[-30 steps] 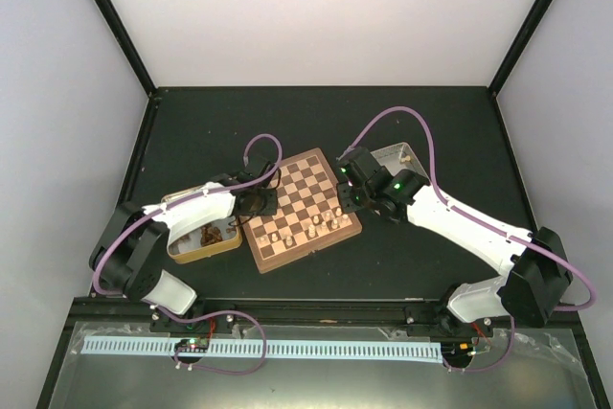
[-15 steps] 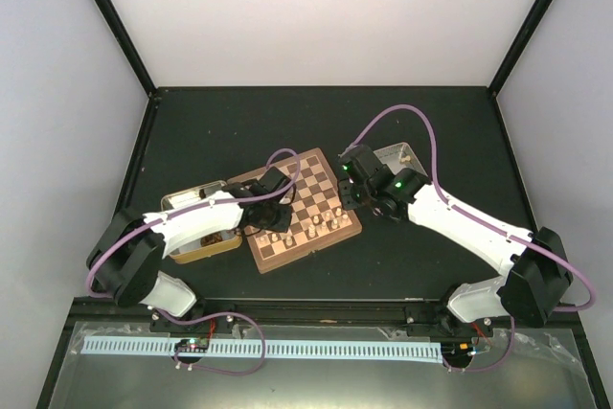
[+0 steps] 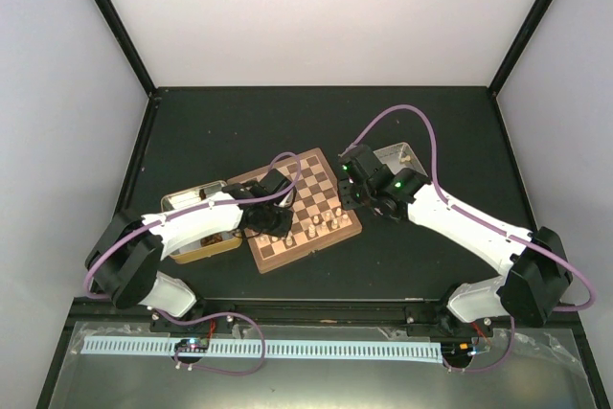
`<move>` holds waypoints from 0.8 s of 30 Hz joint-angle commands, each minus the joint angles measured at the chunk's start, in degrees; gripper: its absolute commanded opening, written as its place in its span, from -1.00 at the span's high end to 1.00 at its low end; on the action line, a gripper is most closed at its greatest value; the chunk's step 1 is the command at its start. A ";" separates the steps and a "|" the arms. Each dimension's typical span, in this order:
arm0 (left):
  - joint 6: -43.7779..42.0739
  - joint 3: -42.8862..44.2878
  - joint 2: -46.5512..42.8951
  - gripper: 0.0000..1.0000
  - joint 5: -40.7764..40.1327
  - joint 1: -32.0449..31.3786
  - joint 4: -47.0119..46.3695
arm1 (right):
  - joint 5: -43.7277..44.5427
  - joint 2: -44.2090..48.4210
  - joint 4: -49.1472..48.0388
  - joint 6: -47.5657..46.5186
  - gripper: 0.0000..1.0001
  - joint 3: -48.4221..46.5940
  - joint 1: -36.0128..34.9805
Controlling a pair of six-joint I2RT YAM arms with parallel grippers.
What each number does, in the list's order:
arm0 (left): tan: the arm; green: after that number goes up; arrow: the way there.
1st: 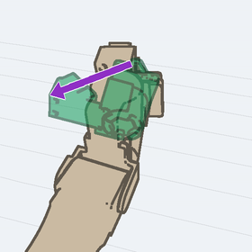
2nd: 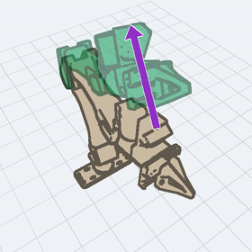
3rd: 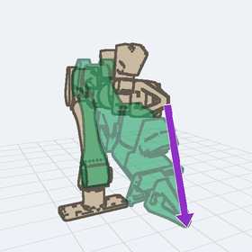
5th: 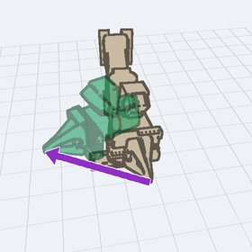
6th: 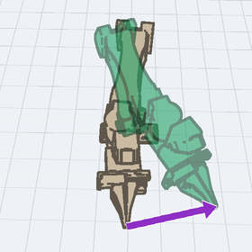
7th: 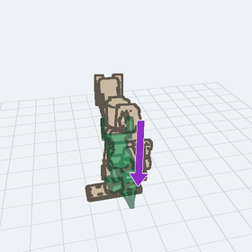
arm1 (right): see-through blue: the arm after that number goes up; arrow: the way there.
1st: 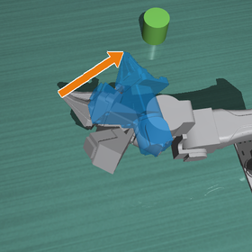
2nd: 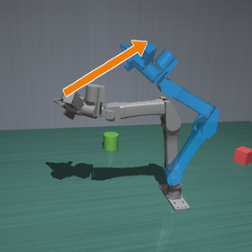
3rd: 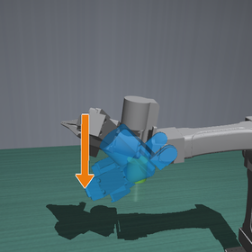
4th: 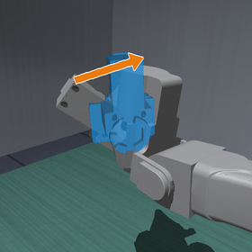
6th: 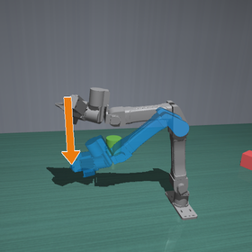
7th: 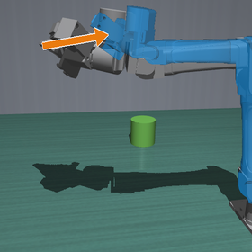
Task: Set up the chess pieces on the board
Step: Move the chess piece to the chessboard.
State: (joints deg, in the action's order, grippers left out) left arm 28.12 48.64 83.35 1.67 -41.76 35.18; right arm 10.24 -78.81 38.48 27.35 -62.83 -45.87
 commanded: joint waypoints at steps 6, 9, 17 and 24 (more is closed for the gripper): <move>-0.36 1.64 0.36 0.80 1.71 -0.41 1.51 | -0.31 -0.04 -1.30 0.76 0.19 0.83 0.34; -0.14 1.82 0.79 0.78 1.60 -0.50 1.64 | -0.44 -0.05 -1.30 0.86 0.19 0.93 0.35; 0.03 2.22 1.11 0.58 1.80 -0.43 1.58 | -0.63 0.05 -1.22 0.85 0.19 1.01 0.39; 0.43 3.28 -0.05 0.49 1.17 -0.39 1.97 | 0.43 0.76 -1.42 1.63 0.19 1.20 0.45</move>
State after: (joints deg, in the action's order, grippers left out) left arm 28.16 48.75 84.03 2.90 -41.76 36.07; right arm 9.91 -78.81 38.28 27.64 -62.22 -45.87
